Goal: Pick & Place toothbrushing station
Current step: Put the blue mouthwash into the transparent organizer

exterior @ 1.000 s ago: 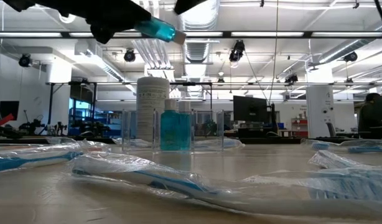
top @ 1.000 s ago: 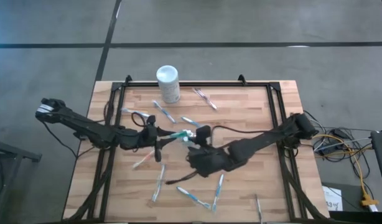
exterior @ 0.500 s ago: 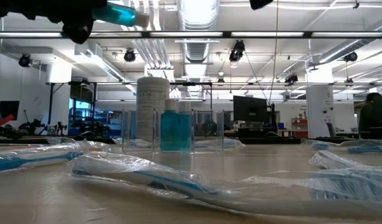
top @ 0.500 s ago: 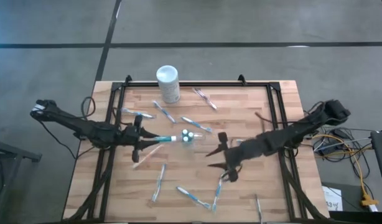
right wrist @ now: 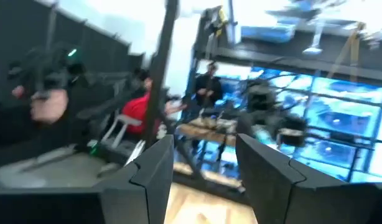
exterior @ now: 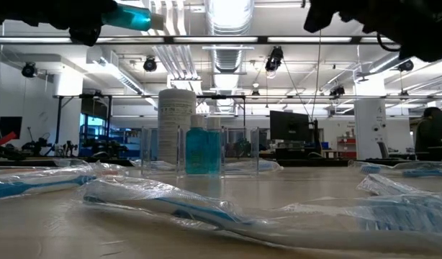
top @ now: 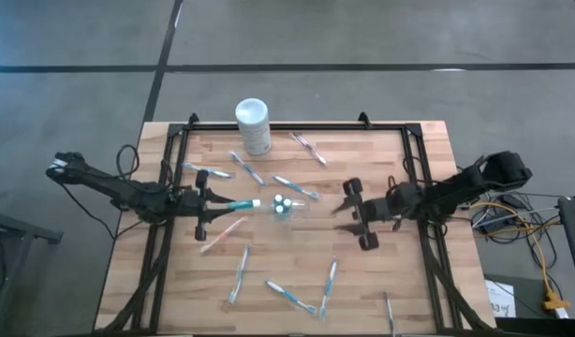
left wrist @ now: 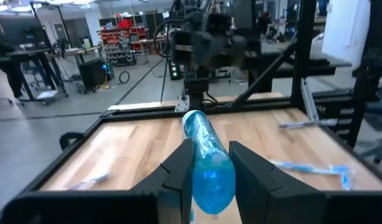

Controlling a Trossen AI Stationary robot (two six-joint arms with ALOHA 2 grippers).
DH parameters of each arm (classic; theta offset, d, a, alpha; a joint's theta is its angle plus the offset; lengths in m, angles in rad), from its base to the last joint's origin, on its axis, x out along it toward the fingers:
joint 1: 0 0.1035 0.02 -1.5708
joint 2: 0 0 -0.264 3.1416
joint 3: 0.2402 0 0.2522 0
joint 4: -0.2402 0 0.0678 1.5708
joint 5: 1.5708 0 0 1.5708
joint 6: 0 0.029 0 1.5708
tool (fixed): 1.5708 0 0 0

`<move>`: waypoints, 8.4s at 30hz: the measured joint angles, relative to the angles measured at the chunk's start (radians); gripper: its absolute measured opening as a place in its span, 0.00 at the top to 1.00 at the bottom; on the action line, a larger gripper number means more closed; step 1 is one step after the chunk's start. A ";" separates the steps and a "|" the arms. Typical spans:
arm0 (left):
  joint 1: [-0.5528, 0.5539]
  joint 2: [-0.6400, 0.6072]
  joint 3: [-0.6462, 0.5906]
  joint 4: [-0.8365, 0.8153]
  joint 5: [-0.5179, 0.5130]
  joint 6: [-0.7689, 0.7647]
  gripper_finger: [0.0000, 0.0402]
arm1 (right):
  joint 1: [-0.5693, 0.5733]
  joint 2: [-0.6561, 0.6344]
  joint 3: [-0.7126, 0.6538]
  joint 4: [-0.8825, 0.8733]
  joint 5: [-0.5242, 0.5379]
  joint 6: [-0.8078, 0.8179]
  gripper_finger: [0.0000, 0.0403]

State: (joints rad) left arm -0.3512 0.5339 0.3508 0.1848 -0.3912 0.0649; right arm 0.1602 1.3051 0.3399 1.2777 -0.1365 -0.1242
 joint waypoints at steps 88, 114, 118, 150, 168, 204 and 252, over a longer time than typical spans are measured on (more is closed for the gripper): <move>-0.004 0.245 0.114 0.129 0.006 0.280 0.79 | -0.116 0.456 0.638 -0.452 0.006 0.162 0.34; -0.002 0.261 0.114 0.147 -0.008 0.283 0.79 | -0.123 0.458 0.638 -0.483 0.034 0.173 0.46; -0.002 0.261 0.114 0.148 -0.008 0.283 0.79 | -0.125 0.458 0.638 -0.482 0.035 0.172 0.46; 0.003 0.270 0.106 0.155 -0.009 0.266 0.79 | -0.128 0.458 0.651 -0.521 0.020 0.101 0.77; -0.014 0.236 0.131 0.134 0.008 0.145 0.46 | -0.129 0.429 0.653 -0.569 0.027 0.090 0.77; -0.080 0.071 0.069 -0.532 -0.030 -0.416 0.95 | -0.186 0.466 1.536 -2.441 0.245 -0.106 0.77; -0.081 0.070 0.019 -0.612 -0.048 -0.518 0.95 | -0.111 0.838 1.872 -2.684 0.219 -0.324 0.77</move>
State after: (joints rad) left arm -0.4319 0.6037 0.3695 -0.4268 -0.4393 -0.4527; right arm 0.0490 2.1433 2.2118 -1.4063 0.0821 -0.4480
